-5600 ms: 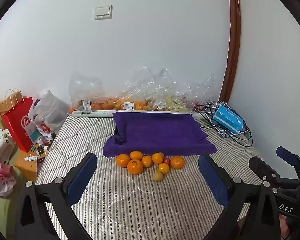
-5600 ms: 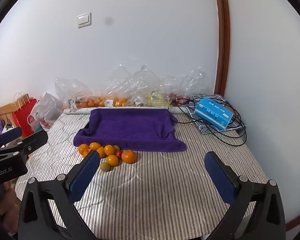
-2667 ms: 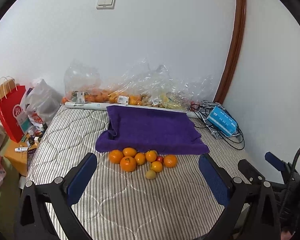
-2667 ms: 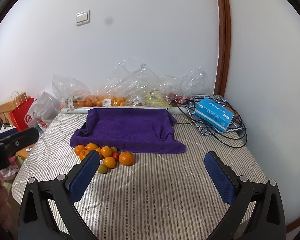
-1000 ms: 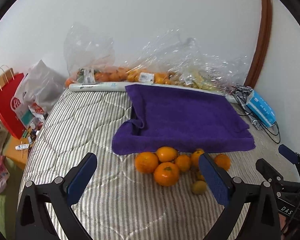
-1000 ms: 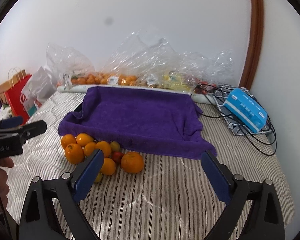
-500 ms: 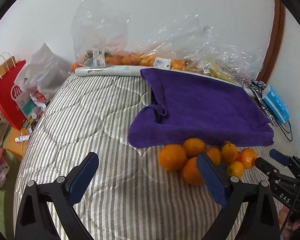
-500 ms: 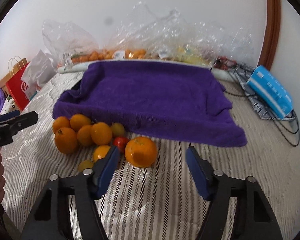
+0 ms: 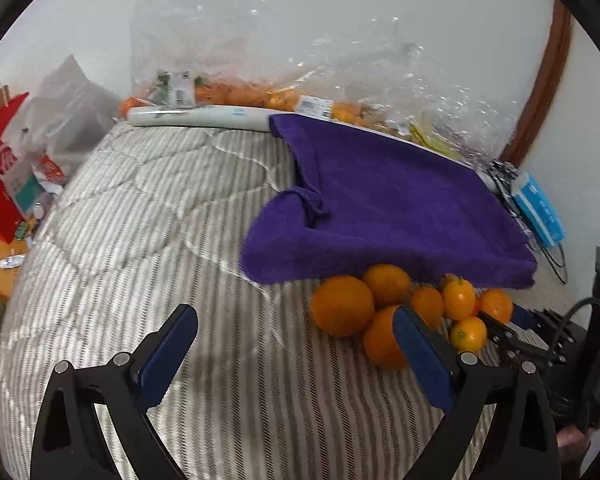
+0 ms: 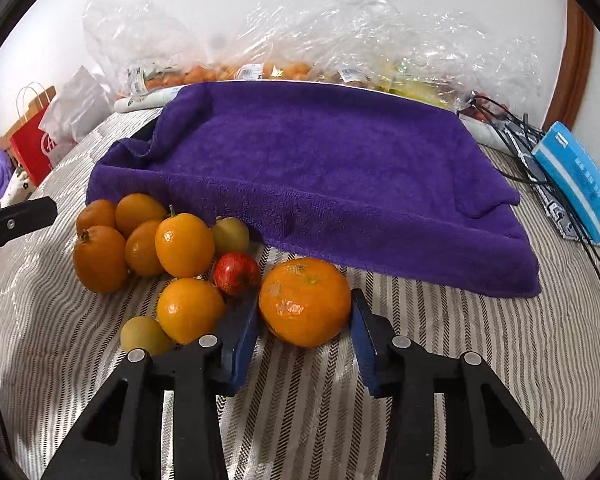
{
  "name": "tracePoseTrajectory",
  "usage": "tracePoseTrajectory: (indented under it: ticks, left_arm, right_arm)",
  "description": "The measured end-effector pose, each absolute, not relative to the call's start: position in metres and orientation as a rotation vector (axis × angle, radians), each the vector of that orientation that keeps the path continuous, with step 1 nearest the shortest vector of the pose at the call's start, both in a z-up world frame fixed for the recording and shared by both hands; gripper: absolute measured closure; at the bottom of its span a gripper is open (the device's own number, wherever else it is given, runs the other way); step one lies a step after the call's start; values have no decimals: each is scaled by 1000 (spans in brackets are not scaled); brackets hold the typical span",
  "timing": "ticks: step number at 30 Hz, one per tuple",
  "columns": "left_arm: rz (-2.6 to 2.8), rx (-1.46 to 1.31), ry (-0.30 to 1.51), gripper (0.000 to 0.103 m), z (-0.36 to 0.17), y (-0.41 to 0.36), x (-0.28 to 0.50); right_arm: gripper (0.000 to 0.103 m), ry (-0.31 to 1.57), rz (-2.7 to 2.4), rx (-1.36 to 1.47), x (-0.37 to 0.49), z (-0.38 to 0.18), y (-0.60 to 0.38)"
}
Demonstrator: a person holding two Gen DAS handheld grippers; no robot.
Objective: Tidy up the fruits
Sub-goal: 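Grasp an orange with the right tool while the left tool grasps a large orange, then lift and carry both held oranges over the purple towel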
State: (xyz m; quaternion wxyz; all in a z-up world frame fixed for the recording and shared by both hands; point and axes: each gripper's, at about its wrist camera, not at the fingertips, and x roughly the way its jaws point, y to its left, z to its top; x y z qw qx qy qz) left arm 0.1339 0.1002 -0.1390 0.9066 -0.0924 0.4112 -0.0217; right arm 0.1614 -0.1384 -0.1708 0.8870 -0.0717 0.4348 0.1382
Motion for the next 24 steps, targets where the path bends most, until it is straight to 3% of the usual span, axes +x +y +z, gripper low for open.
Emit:
tracePoseTrajectory:
  ticks: [4,16,21,24]
  left_arm:
    - [-84,-168,861,7,-143,85,134]
    - [-181,-167,932,33,-165,46,140]
    - [-171,-182,919,35,-170,38,140]
    - [-145,-158,908,45,-171,33,138]
  right_arm:
    - [60,884,267,-164,156,-168,-150]
    - [60,885,192,-95,151,-167,-202]
    - [60,905,194,-78,156,-170,-202]
    - [60,899,221,-71,155,-170,-201]
